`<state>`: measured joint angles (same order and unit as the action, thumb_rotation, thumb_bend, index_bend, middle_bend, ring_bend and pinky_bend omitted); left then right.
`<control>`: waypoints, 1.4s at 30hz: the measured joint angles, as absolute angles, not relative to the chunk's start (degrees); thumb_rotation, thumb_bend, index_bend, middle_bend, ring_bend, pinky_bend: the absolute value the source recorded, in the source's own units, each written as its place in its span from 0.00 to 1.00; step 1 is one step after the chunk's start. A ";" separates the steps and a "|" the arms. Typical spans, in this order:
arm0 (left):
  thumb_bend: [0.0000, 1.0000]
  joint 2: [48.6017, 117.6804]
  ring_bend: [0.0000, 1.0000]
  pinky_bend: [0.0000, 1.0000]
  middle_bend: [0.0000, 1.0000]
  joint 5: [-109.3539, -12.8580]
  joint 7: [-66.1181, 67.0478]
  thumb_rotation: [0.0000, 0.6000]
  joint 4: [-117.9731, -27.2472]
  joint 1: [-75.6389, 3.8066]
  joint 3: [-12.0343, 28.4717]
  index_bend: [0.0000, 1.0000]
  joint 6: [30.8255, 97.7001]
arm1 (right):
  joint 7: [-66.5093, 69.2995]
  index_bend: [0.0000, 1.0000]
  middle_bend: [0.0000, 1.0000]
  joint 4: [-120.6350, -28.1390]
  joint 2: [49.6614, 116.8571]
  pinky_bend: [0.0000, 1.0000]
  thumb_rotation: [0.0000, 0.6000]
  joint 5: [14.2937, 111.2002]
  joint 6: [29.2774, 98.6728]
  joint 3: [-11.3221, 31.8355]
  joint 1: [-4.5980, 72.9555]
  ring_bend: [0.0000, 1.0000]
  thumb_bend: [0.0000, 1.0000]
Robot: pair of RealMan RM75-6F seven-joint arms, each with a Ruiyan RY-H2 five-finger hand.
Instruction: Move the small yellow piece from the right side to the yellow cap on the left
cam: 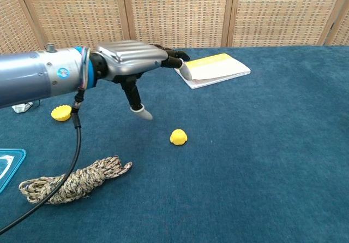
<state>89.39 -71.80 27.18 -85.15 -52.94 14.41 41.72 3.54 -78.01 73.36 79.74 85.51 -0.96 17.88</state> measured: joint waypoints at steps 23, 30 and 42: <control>0.21 100.76 0.00 0.00 0.00 -63.50 31.49 1.00 -71.78 -60.70 9.97 0.39 39.24 | 5.52 0.00 0.00 -76.77 73.05 0.00 1.00 80.29 82.81 3.12 15.71 0.00 0.00; 0.23 101.90 0.00 0.00 0.00 -63.09 30.74 1.00 -69.63 -60.97 9.31 0.39 39.74 | 6.30 0.00 0.00 -76.68 72.96 0.00 1.00 80.74 82.01 3.94 15.37 0.00 0.00; 0.24 103.83 0.00 0.00 0.00 -63.28 28.44 1.00 -66.27 -62.07 8.39 0.41 38.24 | 6.68 0.00 0.00 -76.37 72.97 0.00 1.00 80.84 80.87 5.16 14.89 0.00 0.00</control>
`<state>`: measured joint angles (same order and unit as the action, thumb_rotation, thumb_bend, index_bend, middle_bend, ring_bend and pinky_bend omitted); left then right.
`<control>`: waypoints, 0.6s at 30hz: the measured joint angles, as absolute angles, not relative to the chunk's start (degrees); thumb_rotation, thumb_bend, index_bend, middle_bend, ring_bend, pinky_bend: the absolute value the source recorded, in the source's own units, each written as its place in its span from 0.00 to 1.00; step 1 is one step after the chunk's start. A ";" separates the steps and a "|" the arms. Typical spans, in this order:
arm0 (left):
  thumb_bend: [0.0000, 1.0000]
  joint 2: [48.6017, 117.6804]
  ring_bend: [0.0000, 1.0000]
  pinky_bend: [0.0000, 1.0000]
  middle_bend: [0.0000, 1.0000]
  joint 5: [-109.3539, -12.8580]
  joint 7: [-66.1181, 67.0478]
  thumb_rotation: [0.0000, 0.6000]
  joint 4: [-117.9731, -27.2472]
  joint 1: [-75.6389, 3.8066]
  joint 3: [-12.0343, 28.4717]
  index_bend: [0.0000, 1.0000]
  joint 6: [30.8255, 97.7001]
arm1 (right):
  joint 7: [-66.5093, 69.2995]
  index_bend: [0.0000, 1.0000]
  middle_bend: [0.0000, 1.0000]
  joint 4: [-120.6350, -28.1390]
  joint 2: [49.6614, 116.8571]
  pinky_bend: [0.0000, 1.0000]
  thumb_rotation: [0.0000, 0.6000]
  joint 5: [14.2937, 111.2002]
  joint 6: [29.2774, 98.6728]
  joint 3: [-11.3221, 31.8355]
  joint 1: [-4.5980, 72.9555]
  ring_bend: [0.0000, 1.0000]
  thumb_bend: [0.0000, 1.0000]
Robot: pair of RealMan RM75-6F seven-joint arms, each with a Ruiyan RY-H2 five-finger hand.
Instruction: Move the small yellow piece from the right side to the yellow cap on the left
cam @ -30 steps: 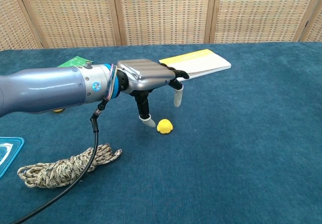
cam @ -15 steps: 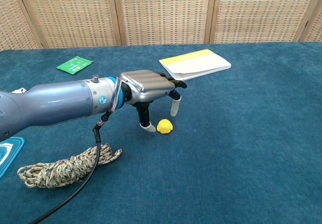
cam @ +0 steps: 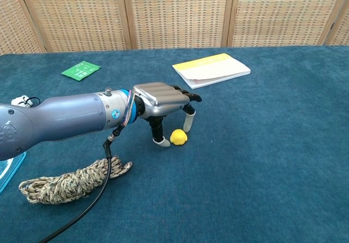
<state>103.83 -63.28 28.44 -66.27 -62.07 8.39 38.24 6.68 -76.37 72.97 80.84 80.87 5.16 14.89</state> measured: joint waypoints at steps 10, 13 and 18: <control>0.29 105.45 0.00 0.00 0.00 -64.91 26.14 1.00 -63.87 -62.56 8.08 0.54 38.15 | 7.47 0.00 0.00 -76.15 72.93 0.00 1.00 80.79 79.97 5.86 14.64 0.00 0.00; 0.29 105.59 0.00 0.00 0.00 -65.12 25.78 1.00 -63.55 -62.60 8.04 0.56 38.17 | 7.67 0.00 0.00 -75.93 72.93 0.00 1.00 80.79 79.81 6.05 14.56 0.00 0.00; 0.30 105.30 0.00 0.00 0.00 -65.33 25.71 1.00 -63.59 -62.65 8.12 0.57 38.46 | 7.84 0.00 0.00 -75.80 72.94 0.00 1.00 80.85 79.66 6.26 14.45 0.00 0.00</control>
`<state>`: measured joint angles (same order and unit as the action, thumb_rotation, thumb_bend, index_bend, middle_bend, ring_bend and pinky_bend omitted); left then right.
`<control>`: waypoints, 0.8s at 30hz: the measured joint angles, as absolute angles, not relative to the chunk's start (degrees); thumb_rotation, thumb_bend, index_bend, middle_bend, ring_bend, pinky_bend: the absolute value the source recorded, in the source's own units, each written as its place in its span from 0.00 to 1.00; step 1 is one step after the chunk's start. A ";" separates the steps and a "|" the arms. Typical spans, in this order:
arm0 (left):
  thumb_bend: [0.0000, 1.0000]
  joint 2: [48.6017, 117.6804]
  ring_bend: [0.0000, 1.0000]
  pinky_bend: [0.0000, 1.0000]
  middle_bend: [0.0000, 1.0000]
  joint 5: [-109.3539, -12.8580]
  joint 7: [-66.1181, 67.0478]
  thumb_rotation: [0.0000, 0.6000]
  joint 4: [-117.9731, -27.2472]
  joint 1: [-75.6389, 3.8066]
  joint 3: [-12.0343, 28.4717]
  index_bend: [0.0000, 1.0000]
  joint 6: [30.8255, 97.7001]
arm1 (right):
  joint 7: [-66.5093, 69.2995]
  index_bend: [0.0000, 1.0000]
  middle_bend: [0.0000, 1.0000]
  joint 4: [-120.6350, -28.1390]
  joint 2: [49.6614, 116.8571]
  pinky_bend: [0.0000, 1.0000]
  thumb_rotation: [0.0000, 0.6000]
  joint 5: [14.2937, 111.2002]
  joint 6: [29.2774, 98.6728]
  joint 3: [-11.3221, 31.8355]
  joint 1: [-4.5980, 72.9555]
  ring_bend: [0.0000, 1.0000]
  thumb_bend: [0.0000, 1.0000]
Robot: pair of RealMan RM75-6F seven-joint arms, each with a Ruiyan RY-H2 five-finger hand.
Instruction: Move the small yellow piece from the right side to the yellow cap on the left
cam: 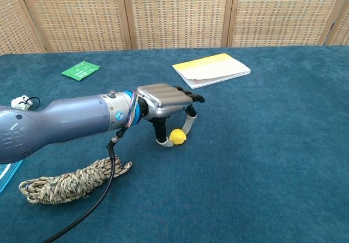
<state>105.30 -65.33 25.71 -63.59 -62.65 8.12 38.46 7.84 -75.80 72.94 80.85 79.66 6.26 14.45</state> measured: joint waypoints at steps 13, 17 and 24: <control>0.31 95.51 0.00 0.00 0.00 -64.74 23.47 1.00 -69.77 -60.01 10.22 0.58 42.56 | 7.42 0.00 0.00 -76.26 72.83 0.00 1.00 81.74 79.87 6.35 13.96 0.00 0.00; 0.31 89.64 0.00 0.00 0.00 -63.95 19.60 1.00 -71.17 -56.88 10.11 0.58 43.26 | 6.82 0.00 0.00 -76.60 72.93 0.00 1.00 82.17 79.92 6.23 13.91 0.00 0.00; 0.31 85.42 0.00 0.00 0.00 -65.04 8.84 1.00 -66.87 -50.69 7.05 0.58 42.52 | 5.31 0.00 0.00 -77.25 73.28 0.00 1.00 82.92 79.91 6.09 14.01 0.00 0.00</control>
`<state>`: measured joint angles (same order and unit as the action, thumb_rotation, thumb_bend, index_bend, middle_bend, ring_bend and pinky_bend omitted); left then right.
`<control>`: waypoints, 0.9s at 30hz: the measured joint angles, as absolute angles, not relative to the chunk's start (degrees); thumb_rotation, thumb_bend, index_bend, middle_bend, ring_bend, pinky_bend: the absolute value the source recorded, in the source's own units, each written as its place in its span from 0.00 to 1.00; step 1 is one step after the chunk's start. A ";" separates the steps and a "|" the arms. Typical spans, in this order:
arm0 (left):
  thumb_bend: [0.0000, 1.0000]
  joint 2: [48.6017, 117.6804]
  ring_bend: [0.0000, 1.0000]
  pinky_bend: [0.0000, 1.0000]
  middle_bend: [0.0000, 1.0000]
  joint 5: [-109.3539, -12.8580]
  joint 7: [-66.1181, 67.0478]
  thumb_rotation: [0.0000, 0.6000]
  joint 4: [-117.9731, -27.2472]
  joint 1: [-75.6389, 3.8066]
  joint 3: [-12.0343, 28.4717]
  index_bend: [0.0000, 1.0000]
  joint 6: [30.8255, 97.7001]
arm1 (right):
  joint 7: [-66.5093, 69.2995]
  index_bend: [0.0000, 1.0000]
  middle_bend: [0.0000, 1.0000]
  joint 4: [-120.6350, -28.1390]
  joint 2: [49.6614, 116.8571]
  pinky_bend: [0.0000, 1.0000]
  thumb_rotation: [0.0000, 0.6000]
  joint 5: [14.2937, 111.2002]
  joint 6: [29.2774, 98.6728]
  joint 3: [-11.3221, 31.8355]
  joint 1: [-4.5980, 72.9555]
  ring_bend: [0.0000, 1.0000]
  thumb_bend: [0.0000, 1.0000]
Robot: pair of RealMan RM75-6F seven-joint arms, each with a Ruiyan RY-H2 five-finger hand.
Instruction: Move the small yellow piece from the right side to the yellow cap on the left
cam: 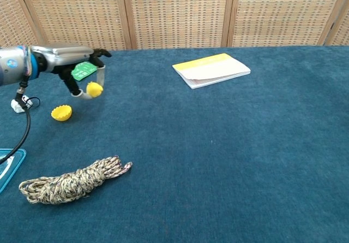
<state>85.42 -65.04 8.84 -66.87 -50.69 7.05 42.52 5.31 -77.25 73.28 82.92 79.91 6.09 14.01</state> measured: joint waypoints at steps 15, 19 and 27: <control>0.32 87.75 0.00 0.00 0.00 -72.32 -6.48 1.00 -52.52 -45.85 2.93 0.57 39.73 | 3.73 0.00 0.00 -77.65 73.85 0.00 1.00 83.58 79.60 6.08 14.22 0.00 0.00; 0.32 88.66 0.00 0.00 0.00 -74.28 -8.28 1.00 -51.12 -45.64 2.57 0.57 39.58 | 3.91 0.00 0.00 -77.62 73.80 0.00 1.00 83.50 79.56 6.19 14.14 0.00 0.00; 0.32 88.89 0.00 0.00 0.00 -76.06 -9.53 1.00 -50.80 -45.26 2.62 0.56 40.40 | 4.15 0.00 0.00 -77.70 73.64 0.00 1.00 83.55 79.53 6.25 13.99 0.00 0.00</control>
